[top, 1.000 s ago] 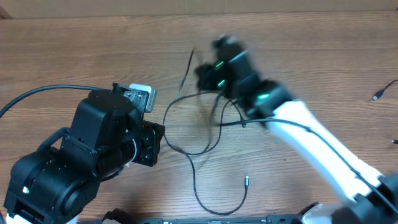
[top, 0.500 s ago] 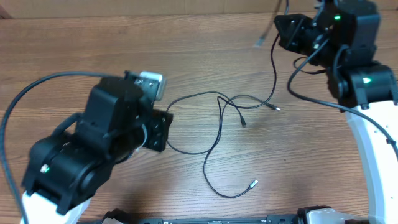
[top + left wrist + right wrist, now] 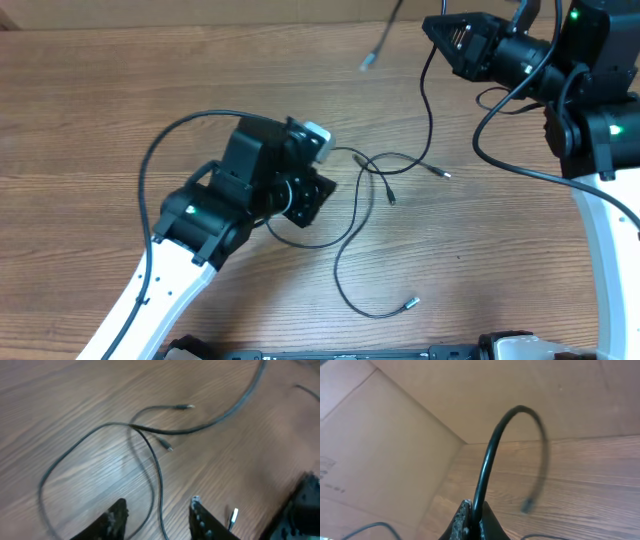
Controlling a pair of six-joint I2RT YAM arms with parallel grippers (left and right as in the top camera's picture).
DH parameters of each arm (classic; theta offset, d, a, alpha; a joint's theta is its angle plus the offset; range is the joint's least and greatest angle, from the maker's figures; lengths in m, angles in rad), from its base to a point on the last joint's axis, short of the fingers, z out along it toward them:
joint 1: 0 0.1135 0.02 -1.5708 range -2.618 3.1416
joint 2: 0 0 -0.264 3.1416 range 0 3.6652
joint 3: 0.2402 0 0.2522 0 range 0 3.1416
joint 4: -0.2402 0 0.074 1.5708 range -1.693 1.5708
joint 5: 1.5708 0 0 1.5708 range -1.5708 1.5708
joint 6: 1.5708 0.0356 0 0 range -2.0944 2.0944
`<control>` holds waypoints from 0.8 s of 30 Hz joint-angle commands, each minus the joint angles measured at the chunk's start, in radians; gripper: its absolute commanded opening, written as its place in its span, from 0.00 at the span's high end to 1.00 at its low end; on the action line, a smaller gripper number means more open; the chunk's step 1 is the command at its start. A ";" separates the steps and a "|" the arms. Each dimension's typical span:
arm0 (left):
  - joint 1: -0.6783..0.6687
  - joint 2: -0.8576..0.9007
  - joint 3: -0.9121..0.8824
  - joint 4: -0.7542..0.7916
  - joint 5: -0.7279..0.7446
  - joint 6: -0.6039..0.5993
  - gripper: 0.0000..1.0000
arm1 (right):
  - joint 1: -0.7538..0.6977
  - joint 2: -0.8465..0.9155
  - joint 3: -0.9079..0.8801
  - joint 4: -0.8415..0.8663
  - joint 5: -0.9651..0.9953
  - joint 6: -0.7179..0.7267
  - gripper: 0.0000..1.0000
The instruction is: Untangle cables
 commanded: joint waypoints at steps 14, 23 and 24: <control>0.004 0.077 -0.160 0.236 0.192 0.429 0.56 | 0.003 -0.014 0.033 0.042 -0.272 0.167 0.96; 0.004 0.219 -0.160 0.377 0.191 0.393 0.74 | 0.048 -0.015 0.033 0.144 -0.410 0.286 0.96; 0.004 0.228 -0.160 0.378 0.191 0.393 0.86 | 0.051 -0.015 0.033 0.158 -0.423 0.293 0.96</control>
